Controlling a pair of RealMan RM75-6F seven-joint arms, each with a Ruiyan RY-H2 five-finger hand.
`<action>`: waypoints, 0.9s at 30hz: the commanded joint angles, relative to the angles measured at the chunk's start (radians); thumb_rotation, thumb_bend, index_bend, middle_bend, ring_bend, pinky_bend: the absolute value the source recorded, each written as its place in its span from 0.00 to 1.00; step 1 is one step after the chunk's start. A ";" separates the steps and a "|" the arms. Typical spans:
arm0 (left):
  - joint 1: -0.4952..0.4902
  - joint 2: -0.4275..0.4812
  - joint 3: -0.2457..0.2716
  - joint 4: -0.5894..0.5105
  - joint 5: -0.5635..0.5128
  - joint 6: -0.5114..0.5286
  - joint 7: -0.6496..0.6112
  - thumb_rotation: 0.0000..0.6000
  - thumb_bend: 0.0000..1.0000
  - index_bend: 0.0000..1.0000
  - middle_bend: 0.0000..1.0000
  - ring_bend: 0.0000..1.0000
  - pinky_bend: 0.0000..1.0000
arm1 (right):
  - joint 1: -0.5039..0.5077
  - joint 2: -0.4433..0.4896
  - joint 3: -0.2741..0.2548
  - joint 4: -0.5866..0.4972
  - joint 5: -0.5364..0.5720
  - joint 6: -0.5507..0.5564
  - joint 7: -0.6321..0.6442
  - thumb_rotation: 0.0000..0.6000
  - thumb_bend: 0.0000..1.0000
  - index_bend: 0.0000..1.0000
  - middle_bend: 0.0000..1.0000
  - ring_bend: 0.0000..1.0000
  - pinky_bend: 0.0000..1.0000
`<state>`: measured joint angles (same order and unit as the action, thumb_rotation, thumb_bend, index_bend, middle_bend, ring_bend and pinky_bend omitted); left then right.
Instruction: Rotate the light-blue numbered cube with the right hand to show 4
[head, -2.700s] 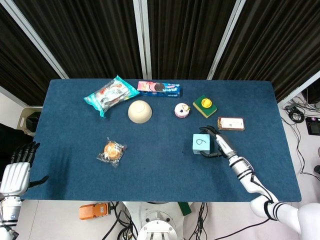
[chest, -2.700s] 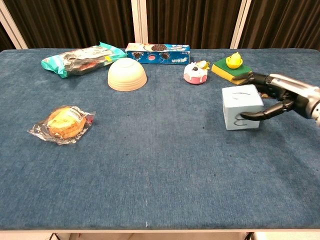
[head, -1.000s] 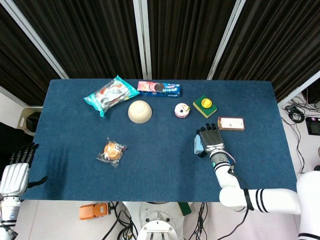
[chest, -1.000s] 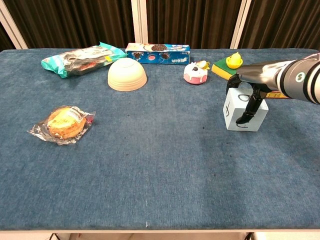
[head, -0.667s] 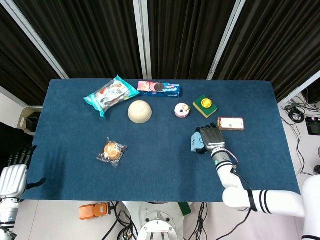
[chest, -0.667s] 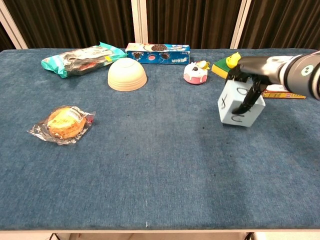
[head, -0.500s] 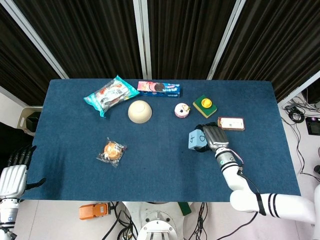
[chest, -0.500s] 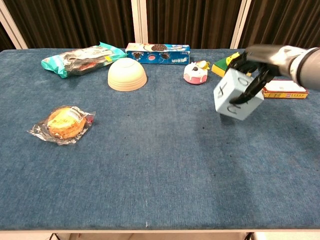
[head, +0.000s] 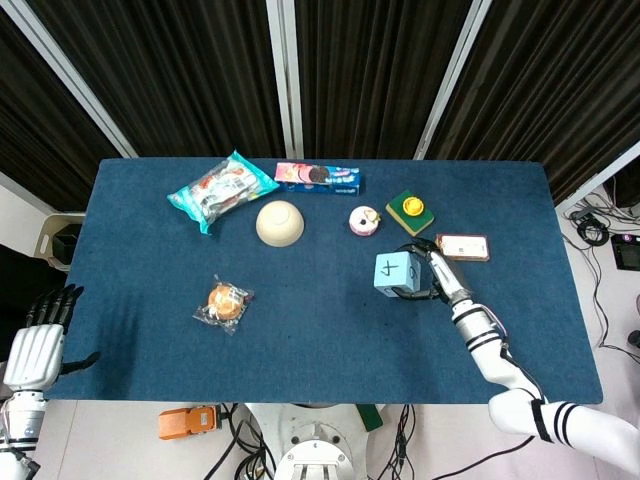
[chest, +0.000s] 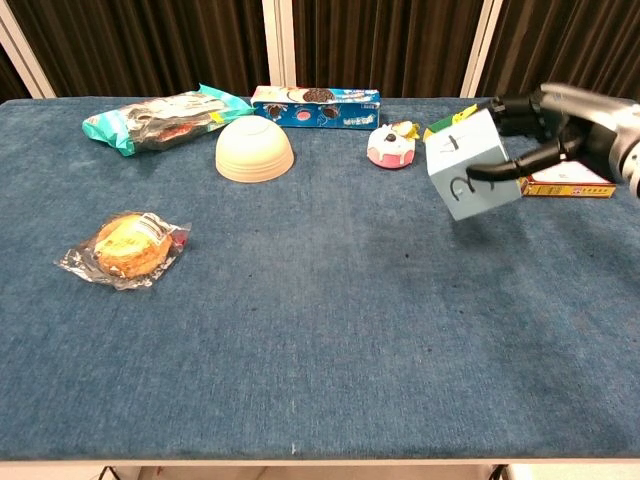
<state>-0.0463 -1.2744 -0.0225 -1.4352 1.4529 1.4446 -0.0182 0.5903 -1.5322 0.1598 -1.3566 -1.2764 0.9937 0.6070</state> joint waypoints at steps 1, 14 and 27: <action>0.001 0.001 0.000 -0.001 -0.002 0.000 0.000 1.00 0.03 0.05 0.02 0.00 0.00 | -0.027 -0.124 -0.026 0.193 -0.119 -0.002 0.184 1.00 0.39 0.48 0.43 0.13 0.06; 0.003 0.001 0.002 0.003 -0.006 0.000 -0.002 1.00 0.03 0.05 0.02 0.00 0.00 | -0.026 -0.239 -0.057 0.404 -0.211 0.065 0.393 1.00 0.39 0.40 0.38 0.09 0.01; 0.004 -0.001 0.003 0.009 -0.005 0.000 -0.008 1.00 0.03 0.05 0.02 0.00 0.00 | -0.065 -0.174 -0.108 0.370 -0.247 0.113 0.335 1.00 0.38 0.00 0.13 0.00 0.00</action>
<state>-0.0428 -1.2753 -0.0200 -1.4261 1.4481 1.4447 -0.0258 0.5323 -1.7196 0.0581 -0.9725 -1.5210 1.1018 0.9516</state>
